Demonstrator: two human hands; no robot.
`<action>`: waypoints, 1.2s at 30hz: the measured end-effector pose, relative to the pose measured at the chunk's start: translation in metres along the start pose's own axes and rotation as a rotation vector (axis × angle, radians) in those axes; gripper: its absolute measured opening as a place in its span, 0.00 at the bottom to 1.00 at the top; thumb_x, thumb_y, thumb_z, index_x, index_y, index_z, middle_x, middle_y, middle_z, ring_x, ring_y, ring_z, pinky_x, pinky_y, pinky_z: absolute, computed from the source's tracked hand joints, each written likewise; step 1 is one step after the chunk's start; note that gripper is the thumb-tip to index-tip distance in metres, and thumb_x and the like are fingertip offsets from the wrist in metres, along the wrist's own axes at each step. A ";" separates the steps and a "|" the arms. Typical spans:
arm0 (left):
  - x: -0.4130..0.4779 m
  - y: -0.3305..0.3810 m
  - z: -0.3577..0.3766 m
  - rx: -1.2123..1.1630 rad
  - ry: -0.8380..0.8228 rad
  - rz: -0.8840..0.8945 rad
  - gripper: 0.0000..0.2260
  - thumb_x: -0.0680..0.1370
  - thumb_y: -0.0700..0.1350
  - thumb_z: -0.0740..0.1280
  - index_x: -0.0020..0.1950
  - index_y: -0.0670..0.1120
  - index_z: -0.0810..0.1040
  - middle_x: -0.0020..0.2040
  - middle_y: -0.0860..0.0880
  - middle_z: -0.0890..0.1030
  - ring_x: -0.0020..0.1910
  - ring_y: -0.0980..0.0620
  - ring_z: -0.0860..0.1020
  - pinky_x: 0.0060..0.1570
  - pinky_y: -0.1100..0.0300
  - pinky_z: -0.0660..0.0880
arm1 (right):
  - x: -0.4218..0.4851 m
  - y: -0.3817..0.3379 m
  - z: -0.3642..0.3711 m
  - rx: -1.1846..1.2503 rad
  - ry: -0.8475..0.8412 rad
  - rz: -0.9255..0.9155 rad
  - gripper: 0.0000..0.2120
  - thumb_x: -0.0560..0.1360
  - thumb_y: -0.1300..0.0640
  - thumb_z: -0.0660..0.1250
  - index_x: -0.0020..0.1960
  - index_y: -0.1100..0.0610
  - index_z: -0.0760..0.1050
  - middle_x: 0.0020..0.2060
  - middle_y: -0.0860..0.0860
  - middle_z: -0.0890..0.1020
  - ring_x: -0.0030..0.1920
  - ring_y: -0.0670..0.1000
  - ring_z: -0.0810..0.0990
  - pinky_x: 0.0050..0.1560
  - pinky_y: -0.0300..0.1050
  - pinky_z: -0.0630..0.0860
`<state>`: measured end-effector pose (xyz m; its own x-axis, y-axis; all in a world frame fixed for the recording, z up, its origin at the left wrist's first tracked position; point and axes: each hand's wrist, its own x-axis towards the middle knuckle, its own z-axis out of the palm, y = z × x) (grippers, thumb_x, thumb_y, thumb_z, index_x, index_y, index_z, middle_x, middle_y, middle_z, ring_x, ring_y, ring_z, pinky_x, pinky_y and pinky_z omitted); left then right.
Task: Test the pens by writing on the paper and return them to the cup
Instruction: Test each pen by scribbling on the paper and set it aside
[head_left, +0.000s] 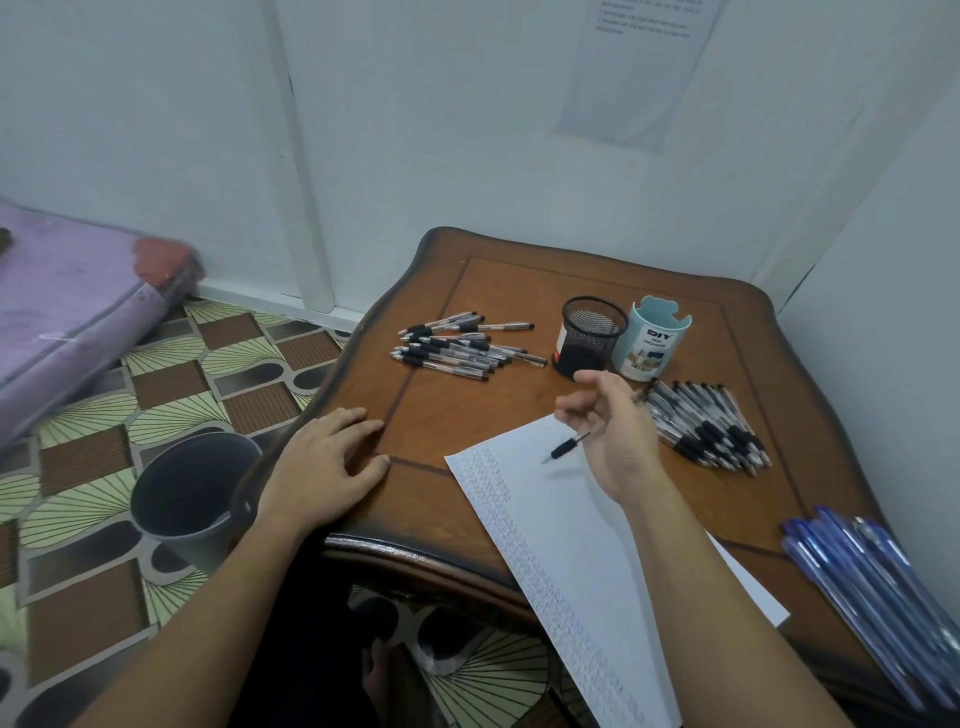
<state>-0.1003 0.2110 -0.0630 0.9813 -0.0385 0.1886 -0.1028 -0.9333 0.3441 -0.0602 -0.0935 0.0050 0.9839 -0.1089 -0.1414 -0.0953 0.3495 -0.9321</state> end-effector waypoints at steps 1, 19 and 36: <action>0.000 0.000 0.000 -0.002 0.001 0.001 0.33 0.70 0.69 0.52 0.68 0.55 0.76 0.70 0.53 0.73 0.70 0.52 0.67 0.71 0.54 0.59 | 0.000 0.000 -0.002 0.021 -0.020 0.025 0.20 0.85 0.50 0.53 0.47 0.61 0.77 0.27 0.52 0.75 0.33 0.50 0.75 0.39 0.45 0.74; 0.001 -0.001 0.002 -0.010 0.005 -0.004 0.32 0.70 0.69 0.53 0.68 0.55 0.76 0.70 0.53 0.73 0.71 0.51 0.67 0.72 0.50 0.60 | -0.026 0.053 -0.014 -0.446 -0.198 0.010 0.16 0.75 0.55 0.74 0.35 0.59 0.71 0.29 0.55 0.79 0.34 0.49 0.80 0.42 0.44 0.77; 0.001 0.001 0.003 -0.018 0.034 -0.004 0.32 0.70 0.68 0.54 0.66 0.53 0.78 0.69 0.51 0.75 0.69 0.50 0.69 0.70 0.53 0.61 | -0.033 0.067 -0.008 -0.564 -0.063 -0.155 0.23 0.71 0.68 0.69 0.27 0.53 0.59 0.24 0.48 0.62 0.28 0.48 0.65 0.32 0.40 0.64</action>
<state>-0.0994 0.2089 -0.0652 0.9756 -0.0226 0.2183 -0.1024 -0.9268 0.3614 -0.1001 -0.0741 -0.0558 0.9982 -0.0581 0.0146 0.0016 -0.2175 -0.9761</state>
